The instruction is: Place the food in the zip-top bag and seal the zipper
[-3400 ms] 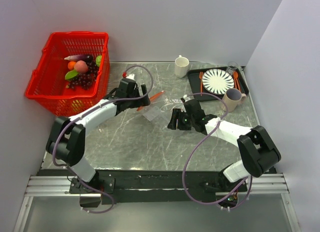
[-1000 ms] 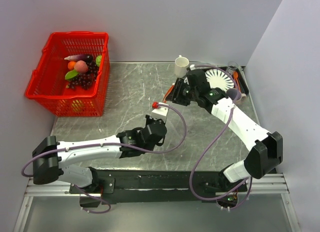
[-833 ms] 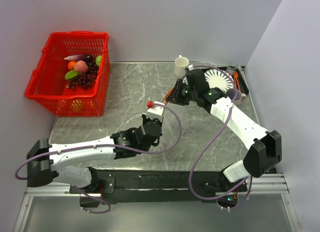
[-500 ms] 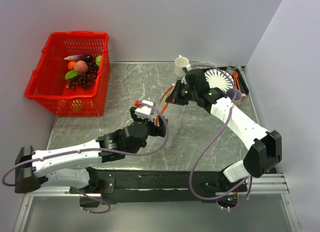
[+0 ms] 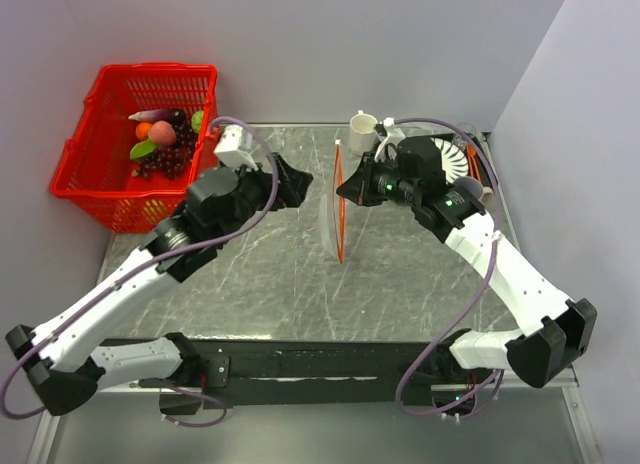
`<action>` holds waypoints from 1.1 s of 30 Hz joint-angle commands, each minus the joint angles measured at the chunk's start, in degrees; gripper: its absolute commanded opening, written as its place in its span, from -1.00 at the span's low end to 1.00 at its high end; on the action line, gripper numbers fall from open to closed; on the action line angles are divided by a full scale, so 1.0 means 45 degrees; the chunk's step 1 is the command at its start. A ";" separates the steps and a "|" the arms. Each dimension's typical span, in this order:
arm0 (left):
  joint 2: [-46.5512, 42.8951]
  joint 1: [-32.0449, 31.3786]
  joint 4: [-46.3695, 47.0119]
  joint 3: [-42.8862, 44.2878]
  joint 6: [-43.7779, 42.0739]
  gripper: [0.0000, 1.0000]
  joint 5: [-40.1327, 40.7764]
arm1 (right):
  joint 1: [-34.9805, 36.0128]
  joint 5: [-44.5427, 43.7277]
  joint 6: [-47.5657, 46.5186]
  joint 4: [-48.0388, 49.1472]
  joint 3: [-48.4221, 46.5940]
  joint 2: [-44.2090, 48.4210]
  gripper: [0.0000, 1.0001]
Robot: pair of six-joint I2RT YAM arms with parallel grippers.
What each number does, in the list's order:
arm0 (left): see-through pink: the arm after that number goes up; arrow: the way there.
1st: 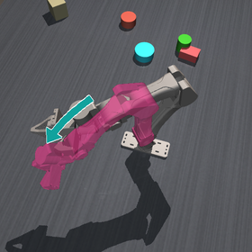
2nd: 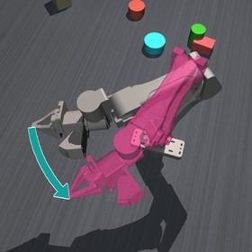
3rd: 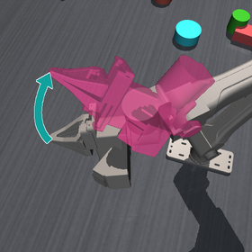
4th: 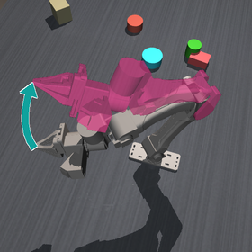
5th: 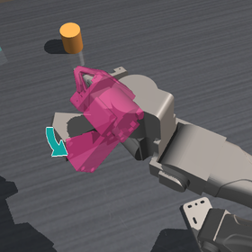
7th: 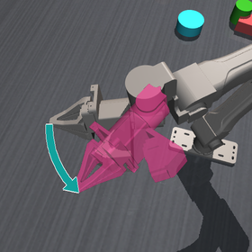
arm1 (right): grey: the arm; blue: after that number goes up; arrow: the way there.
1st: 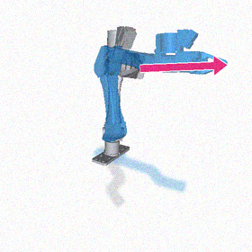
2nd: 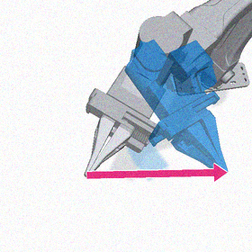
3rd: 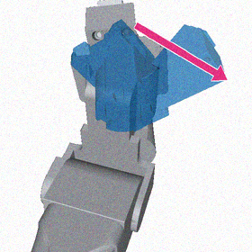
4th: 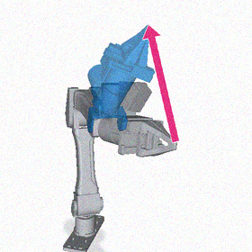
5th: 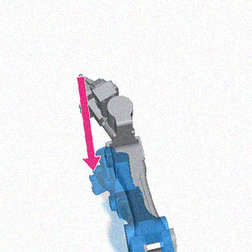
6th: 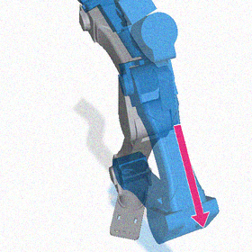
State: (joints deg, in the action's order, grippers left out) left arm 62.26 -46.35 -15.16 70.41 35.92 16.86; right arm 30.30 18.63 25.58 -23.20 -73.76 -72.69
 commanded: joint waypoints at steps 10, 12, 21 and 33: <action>0.1242 0.1139 0.1043 -0.0413 0.1256 0.46 -0.5309 | 0.0511 0.0332 -0.0646 0.0566 -0.0094 0.0528 -1.00; 0.1282 0.1139 0.1336 -0.0530 0.1256 0.45 -0.5524 | 0.0589 0.0274 -0.0607 0.0527 -0.0133 0.0392 -1.00; 0.2199 0.1139 0.1065 -0.0296 0.0748 -0.13 -0.5564 | 0.1058 0.0332 -0.0432 0.0625 -0.0386 0.0000 -1.00; 0.2649 0.1139 0.0107 -0.0023 0.0201 -0.94 -0.3828 | 0.1488 -0.0680 -0.0646 -0.0135 -0.1009 -0.0351 -0.89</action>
State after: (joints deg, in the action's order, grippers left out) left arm 73.58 -41.32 -12.97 67.96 38.89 -4.49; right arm 35.46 16.95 23.14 -23.88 -73.87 -74.32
